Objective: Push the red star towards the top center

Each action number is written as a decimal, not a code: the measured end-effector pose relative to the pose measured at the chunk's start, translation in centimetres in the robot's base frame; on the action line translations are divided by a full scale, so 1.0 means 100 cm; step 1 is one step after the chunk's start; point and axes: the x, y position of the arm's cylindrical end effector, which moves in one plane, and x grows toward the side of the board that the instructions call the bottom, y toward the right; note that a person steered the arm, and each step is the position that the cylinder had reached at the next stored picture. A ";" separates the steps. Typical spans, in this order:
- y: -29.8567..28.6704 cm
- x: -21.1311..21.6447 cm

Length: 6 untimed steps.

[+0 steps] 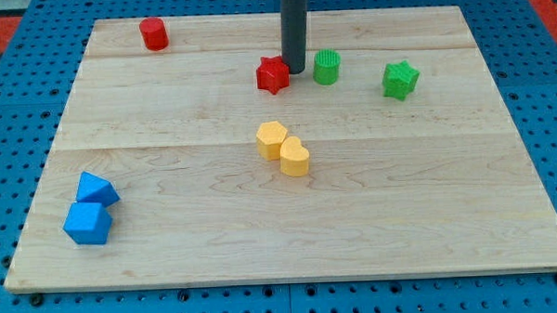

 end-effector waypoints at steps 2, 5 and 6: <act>-0.001 -0.001; -0.010 0.037; -0.048 0.057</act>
